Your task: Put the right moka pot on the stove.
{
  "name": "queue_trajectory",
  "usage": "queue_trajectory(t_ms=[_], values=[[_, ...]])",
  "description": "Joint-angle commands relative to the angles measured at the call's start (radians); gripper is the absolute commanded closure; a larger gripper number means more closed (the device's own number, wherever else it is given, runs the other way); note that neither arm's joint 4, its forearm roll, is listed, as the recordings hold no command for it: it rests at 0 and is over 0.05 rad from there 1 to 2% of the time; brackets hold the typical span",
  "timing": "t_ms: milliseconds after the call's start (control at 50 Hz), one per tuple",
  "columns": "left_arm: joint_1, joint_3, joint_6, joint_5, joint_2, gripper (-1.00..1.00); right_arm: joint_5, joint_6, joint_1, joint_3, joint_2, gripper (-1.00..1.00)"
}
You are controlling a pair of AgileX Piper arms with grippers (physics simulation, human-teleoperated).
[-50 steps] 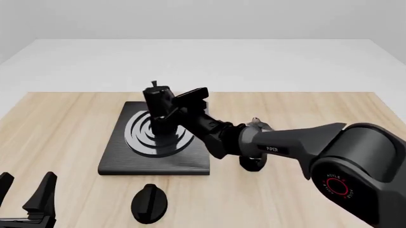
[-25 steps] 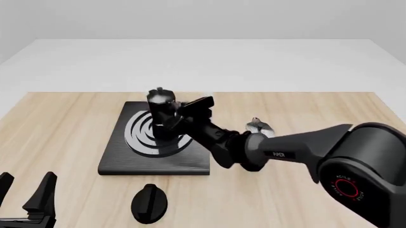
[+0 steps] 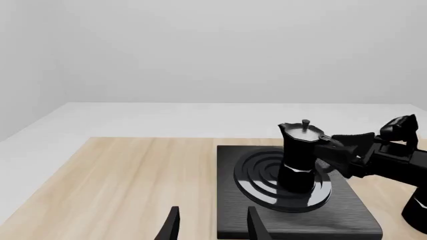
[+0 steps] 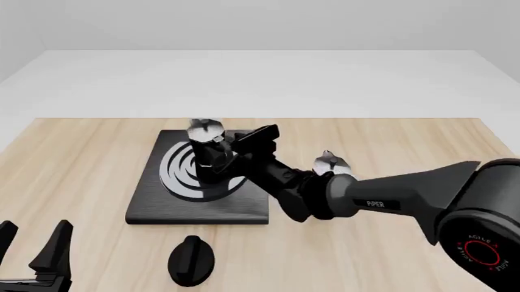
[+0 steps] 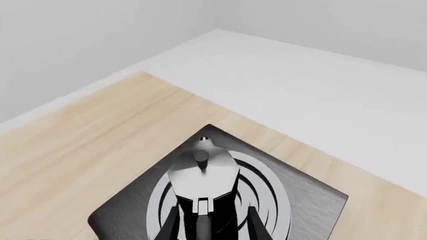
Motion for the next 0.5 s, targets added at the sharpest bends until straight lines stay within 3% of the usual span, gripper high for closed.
queue_trajectory(t_ms=[20,380,500], values=[[0.0,0.0,0.0,0.0,0.0,-1.0,0.002,-0.017,0.004,0.045,-0.062,-1.0],[0.0,0.0,0.0,0.0,0.0,-1.0,-0.024,-0.058,0.009,0.152,-0.176,-1.0],[0.0,0.0,0.0,0.0,0.0,-1.0,-0.032,-0.049,0.013,0.194,-0.235,-1.0]])
